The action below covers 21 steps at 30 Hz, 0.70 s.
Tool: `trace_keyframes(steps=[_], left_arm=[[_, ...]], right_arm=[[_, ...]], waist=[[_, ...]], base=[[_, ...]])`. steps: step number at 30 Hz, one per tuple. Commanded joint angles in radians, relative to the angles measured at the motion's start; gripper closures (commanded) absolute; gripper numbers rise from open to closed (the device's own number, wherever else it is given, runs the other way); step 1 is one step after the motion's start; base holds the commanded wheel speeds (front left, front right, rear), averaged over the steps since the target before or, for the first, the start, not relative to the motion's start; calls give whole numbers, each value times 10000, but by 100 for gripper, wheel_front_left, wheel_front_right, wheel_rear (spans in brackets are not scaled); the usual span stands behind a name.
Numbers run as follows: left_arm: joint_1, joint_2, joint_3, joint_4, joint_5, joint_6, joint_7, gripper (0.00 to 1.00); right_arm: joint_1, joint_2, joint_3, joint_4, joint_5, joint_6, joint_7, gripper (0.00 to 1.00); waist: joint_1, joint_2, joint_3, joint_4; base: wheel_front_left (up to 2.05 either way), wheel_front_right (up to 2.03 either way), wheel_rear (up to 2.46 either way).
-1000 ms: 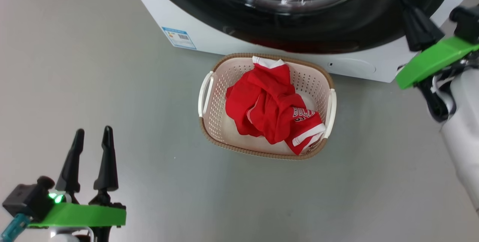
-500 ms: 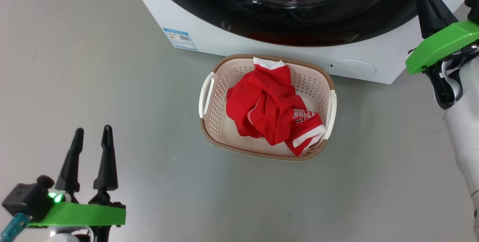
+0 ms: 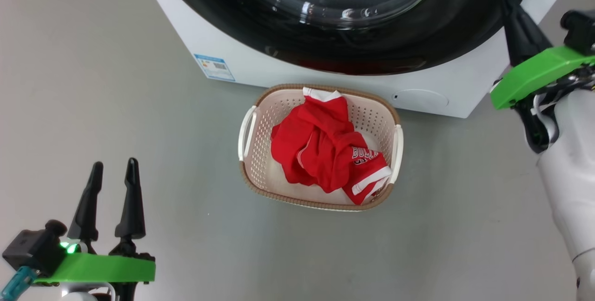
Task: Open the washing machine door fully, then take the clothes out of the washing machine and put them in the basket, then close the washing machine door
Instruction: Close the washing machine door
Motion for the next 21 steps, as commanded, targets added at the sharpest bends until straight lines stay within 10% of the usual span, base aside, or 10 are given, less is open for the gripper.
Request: trace_keyframes(steps=[1,3,21], left_arm=[[-54,319,358,-174,18,-30,-82,0],[-6,307,369,-171,26,-30,-82,0],[457,405,629,-246,219,-31,-82,0]], right_arm=[[263,180,184,-385,-2,-53,-46,58],[499,215,241,-608,110,-53,-46,0],[2795,619,741,-2958,427,-53,-46,0]], waist=[[0,0,-153,-134],[0,0,-255,-233],[0,0,-1315,-1995]], base=[[0,0,0],[0,0,0],[0,0,0]])
